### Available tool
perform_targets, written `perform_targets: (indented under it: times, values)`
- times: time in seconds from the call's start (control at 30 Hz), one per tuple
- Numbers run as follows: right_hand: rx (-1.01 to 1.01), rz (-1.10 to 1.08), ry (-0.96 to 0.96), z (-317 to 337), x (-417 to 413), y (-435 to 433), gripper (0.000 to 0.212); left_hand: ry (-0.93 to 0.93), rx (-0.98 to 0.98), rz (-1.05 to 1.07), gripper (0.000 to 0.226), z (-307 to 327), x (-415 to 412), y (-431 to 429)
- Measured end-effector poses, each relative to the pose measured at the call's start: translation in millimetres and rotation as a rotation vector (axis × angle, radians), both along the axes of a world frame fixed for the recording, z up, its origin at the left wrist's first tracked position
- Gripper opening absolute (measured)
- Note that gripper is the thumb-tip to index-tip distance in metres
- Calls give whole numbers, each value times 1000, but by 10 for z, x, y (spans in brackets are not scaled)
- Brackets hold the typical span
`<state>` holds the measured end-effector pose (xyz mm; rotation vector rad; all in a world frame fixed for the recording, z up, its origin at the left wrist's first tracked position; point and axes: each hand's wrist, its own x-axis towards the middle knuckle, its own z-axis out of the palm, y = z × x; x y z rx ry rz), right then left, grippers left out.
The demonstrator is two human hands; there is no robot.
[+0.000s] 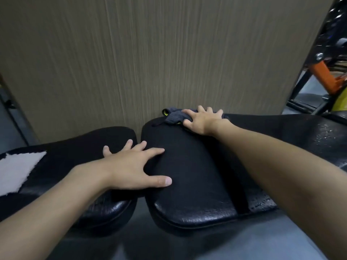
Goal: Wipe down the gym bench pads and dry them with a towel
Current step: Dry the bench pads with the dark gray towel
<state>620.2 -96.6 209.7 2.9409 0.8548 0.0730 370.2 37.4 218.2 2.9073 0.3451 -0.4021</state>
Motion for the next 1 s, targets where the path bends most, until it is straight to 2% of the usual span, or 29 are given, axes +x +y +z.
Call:
perform_targets:
  times: [0.17, 0.33, 0.4, 0.47, 0.57, 0.7, 0.8, 1.0]
  values:
    - [-15, 146, -2, -44, -288, -331, 58, -64, 11, 70, 93, 90, -77, -208]
    - [6, 325, -55, -61, -1034, -1080, 62, -154, -31, 115, 82, 117, -98, -264]
    - [-1, 351, -73, -70, -1343, -1358, 70, -129, -76, 116, 70, 152, -97, -270]
    - [10, 376, -89, -81, -1579, -1587, 67, -110, -137, 118, 55, 186, -82, -293]
    - [34, 417, -107, -64, -1766, -1782, 61, -171, -141, 129, 48, 149, -21, -309]
    - [35, 355, -31, -49, -1723, -1651, 70, -289, -154, 19, 45, 41, 113, -325]
    - [10, 366, -54, -63, -1464, -1468, 72, -306, -189, 34, 46, 53, 189, -301]
    - [-7, 346, -45, -71, -683, -1011, 74, -274, -36, 7, 53, 174, 208, -536]
